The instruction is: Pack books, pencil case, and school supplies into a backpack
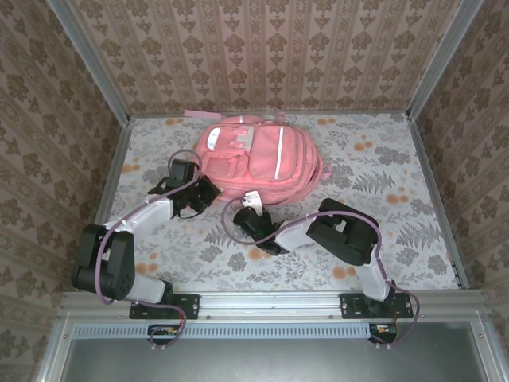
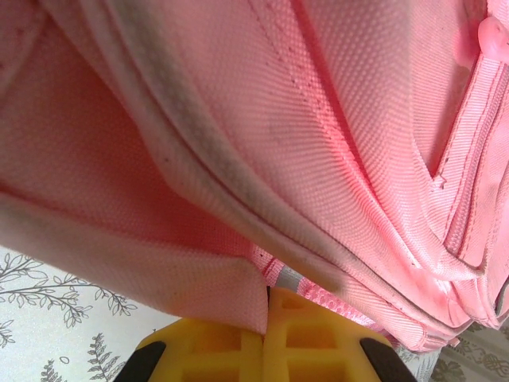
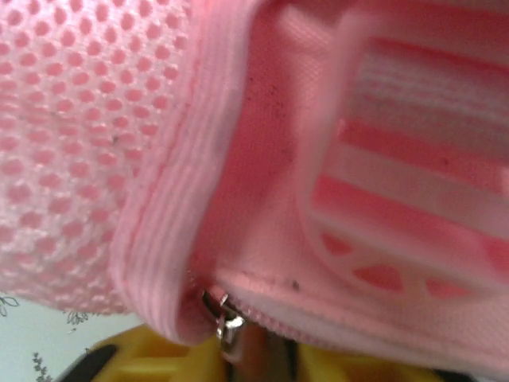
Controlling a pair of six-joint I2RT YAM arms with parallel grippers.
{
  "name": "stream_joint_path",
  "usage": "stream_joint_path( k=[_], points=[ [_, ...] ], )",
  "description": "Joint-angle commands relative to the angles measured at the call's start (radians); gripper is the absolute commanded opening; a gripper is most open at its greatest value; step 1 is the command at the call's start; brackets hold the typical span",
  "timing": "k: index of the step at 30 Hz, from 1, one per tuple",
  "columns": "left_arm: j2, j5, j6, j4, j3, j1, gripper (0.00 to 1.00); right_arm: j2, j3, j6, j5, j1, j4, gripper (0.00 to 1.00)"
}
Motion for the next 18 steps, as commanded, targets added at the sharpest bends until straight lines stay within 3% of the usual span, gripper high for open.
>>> stream_joint_path(
  k=[1,2,18],
  points=[
    [-0.006,0.029,-0.004,0.032,0.047,-0.005,0.0,-0.004,0.014,-0.011,0.007,-0.004,-0.035,0.06],
    [-0.003,0.029,0.0,0.031,0.05,0.002,0.0,-0.017,0.005,-0.008,0.006,-0.002,-0.047,0.0],
    [-0.051,0.041,0.13,-0.06,0.031,0.243,0.0,-0.198,-0.124,0.017,0.027,-0.005,-0.238,0.0]
  ],
)
